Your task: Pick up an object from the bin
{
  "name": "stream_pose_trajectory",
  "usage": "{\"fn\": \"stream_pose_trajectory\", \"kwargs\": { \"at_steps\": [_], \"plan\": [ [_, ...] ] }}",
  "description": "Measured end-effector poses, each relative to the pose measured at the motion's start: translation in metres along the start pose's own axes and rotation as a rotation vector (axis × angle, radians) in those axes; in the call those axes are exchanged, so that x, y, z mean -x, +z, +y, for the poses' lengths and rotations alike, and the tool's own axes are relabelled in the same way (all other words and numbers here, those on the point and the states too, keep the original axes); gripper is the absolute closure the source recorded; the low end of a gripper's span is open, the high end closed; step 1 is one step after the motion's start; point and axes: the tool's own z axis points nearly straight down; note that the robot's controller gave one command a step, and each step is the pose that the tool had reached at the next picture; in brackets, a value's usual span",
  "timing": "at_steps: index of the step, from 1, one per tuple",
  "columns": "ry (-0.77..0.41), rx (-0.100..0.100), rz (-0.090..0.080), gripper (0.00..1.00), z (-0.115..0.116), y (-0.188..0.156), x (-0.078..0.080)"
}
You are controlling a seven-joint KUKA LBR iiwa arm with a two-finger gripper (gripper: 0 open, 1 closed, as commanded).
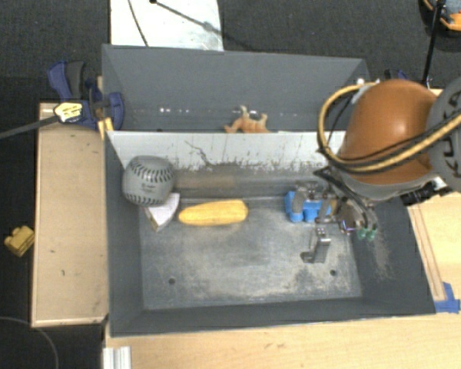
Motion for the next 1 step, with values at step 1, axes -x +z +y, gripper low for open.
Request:
{"fn": "stream_pose_trajectory", "kwargs": {
  "at_steps": [1],
  "plan": [
    [0.0, 0.0, -0.009, 0.0, 0.0, -0.0044, 0.0016]
  ]
}}
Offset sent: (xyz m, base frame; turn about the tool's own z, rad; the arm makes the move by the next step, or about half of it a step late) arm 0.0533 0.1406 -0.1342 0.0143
